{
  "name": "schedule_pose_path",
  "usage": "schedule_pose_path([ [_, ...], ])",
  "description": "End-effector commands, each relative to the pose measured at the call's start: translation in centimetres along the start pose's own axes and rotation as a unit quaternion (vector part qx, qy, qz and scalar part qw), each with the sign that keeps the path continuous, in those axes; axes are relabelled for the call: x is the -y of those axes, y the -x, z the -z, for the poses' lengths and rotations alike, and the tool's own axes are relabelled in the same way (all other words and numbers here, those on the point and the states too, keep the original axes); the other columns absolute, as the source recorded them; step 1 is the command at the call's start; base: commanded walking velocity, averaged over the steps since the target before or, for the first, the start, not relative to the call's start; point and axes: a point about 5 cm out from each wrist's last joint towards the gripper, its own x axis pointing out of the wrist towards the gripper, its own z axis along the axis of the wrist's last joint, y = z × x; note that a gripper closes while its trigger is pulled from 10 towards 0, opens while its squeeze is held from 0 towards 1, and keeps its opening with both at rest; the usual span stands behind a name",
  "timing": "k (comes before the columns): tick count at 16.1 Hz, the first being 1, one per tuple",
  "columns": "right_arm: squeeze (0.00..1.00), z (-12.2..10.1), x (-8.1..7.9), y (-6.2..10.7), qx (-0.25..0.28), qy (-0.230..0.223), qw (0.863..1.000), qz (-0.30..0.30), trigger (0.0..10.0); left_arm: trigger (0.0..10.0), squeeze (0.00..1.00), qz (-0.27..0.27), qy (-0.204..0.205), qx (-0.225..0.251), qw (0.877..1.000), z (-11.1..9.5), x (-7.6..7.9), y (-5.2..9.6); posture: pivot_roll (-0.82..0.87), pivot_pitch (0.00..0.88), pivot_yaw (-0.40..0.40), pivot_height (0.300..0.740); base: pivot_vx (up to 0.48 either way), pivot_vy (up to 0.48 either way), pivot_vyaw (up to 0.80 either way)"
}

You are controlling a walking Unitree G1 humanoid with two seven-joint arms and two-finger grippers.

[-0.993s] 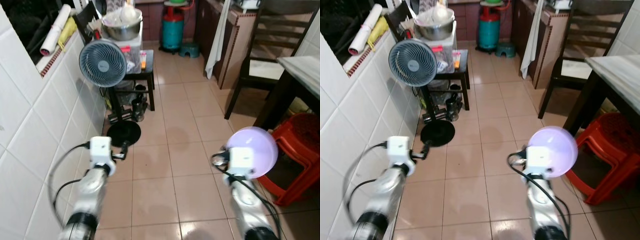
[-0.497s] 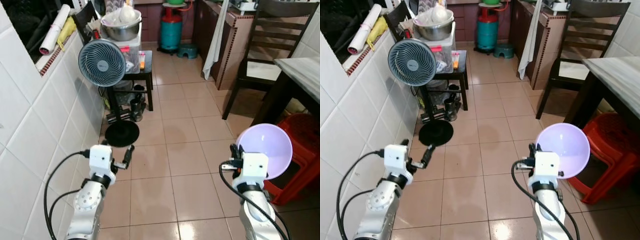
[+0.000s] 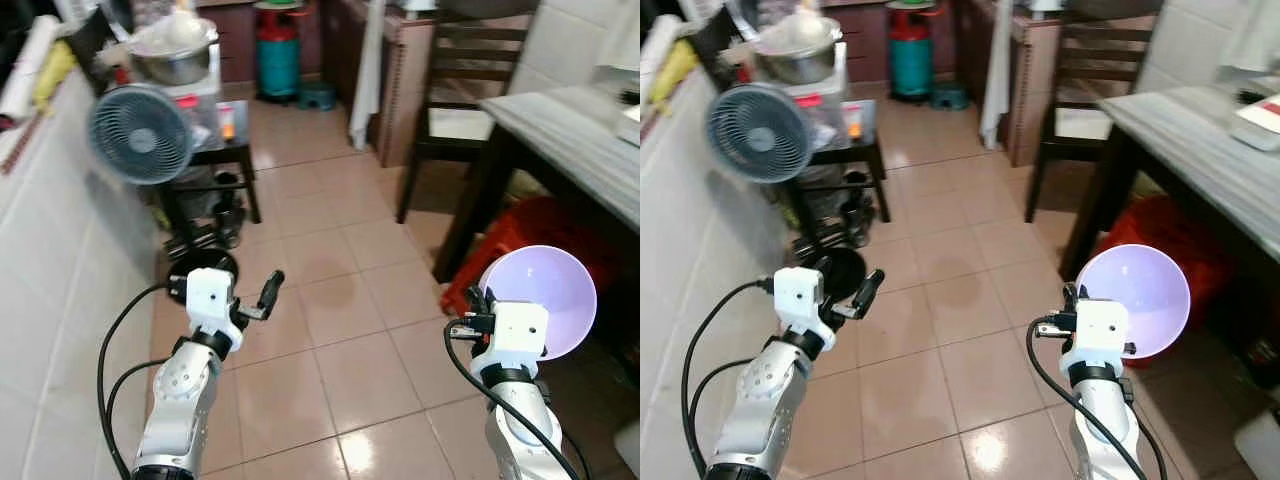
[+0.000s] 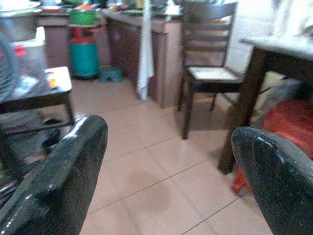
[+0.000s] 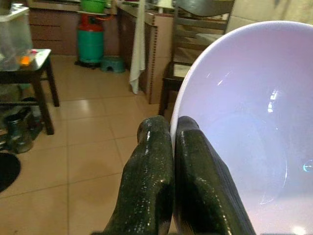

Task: Setting the table

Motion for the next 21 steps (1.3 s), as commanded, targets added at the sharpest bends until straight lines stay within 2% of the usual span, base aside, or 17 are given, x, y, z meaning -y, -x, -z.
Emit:
schedule_pose_path([
  [1,0.0,-0.8,-0.1,0.0,0.009,0.002,1.0,0.002,10.0,10.0,0.0,0.009,0.004,0.007,1.0,-0.6,0.2,-0.2,-0.07,0.0,0.033,0.74,0.0,0.0,-0.8],
  [7,0.0,-1.3,0.0,-0.1,0.006,0.002,1.0,0.006,10.0,10.0,0.0,0.016,0.012,-0.001,1.0,-0.7,0.4,-0.3,-0.07,0.0,0.033,0.74,0.166,0.0,-0.8],
  [21,0.0,-2.0,0.2,-0.4,0.015,0.013,1.0,0.017,10.0,10.0,0.0,0.032,0.011,0.0,0.999,-1.1,0.6,-0.7,-0.07,0.0,0.037,0.74,0.312,0.0,-0.8],
])
